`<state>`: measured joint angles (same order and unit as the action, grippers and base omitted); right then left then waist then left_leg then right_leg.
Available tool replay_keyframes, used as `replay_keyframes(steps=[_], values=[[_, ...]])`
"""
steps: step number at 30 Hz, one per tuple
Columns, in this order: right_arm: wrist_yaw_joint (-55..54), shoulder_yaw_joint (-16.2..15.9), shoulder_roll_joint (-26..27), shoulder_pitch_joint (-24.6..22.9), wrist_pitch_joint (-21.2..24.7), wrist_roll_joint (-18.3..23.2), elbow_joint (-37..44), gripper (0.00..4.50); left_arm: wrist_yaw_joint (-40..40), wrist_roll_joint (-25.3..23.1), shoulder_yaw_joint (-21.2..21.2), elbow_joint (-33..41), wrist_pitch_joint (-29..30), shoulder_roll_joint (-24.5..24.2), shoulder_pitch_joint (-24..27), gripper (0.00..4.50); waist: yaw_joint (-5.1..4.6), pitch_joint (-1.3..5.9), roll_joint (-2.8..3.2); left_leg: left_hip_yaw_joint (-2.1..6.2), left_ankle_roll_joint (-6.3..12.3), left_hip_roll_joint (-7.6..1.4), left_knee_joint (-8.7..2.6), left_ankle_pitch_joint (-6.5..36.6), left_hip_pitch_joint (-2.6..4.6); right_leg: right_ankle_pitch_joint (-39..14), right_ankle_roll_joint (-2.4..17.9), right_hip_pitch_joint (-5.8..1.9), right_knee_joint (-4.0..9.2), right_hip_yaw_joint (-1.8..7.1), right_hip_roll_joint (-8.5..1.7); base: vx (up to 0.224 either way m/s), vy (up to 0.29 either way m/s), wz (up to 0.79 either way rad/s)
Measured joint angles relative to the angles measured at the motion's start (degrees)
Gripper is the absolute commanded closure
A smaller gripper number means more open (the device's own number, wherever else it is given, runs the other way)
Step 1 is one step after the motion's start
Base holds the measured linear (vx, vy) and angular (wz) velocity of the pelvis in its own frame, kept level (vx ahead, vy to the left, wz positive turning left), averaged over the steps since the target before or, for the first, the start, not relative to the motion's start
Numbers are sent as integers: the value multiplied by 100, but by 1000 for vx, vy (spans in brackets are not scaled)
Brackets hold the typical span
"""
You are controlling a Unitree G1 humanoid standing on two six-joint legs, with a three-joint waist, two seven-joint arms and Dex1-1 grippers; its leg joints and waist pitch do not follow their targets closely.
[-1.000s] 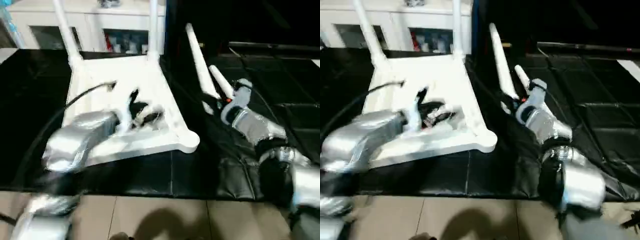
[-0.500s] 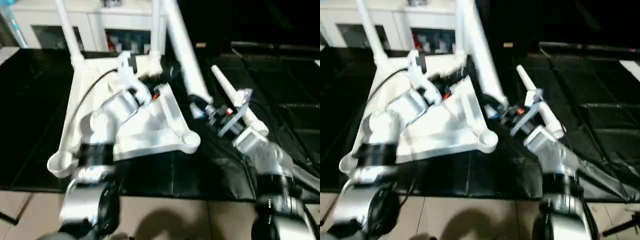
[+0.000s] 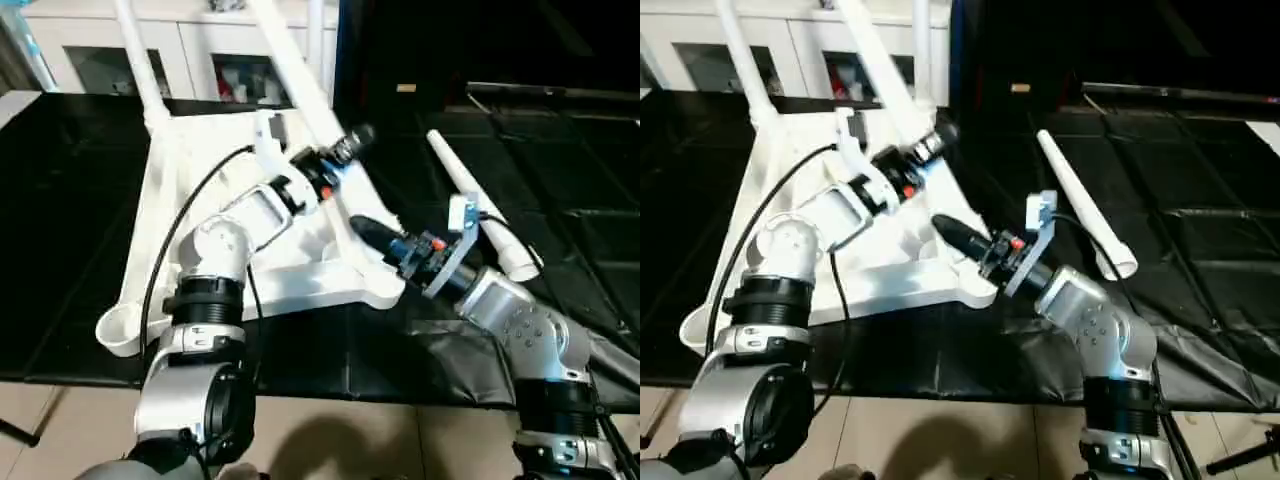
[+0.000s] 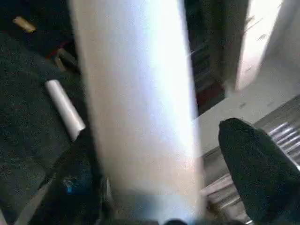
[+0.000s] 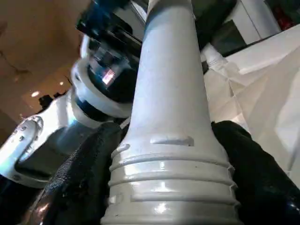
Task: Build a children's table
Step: Pick table leg
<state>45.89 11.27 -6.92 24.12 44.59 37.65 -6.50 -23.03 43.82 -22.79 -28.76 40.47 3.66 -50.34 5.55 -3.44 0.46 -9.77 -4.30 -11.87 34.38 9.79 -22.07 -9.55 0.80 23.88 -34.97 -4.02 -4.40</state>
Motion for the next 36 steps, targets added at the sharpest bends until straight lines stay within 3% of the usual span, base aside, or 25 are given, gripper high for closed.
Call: replay_keyframes(steps=[6,8,12,22,33,34,36], values=[[10,-141,-88,12,-34,-19,138,171,4,376,-156,276,367,31,13,126,3,-1,-2,1,0,-1,-2,0,-2,-1,-1,2,0,0,0,0,0,0],[9,-186,-111,13,-37,-30,138,171,-7,387,-134,369,434,36,13,155,6,-1,-2,-2,0,0,-2,0,-1,-1,-2,1,1,0,0,0,0,0],[9,-241,-170,15,-41,-59,136,171,-4,374,-13,422,474,-3,35,167,20,-2,-5,-3,0,0,-1,0,-1,-1,-3,0,1,0,0,0,0,0],[18,-351,-318,26,-110,-122,121,172,5,218,212,541,481,-99,83,249,23,-2,-4,-2,0,0,-3,0,-2,-2,-5,2,1,0,0,0,0,0],[71,-500,-514,22,-179,-165,122,173,-111,136,352,497,419,-188,83,262,24,-1,-3,-2,0,0,-2,0,-2,-1,-5,1,1,1,0,0,0,0],[70,-500,-516,22,-181,-167,122,117,-110,131,355,480,379,-185,83,262,23,-2,-4,-1,0,0,-2,0,-1,-1,-5,1,1,1,0,0,0,0],[65,-541,-526,25,-201,-209,124,103,-84,73,366,458,280,-185,74,262,24,-1,-3,-1,0,0,-2,0,0,-1,-5,0,1,0,0,0,0,0]])
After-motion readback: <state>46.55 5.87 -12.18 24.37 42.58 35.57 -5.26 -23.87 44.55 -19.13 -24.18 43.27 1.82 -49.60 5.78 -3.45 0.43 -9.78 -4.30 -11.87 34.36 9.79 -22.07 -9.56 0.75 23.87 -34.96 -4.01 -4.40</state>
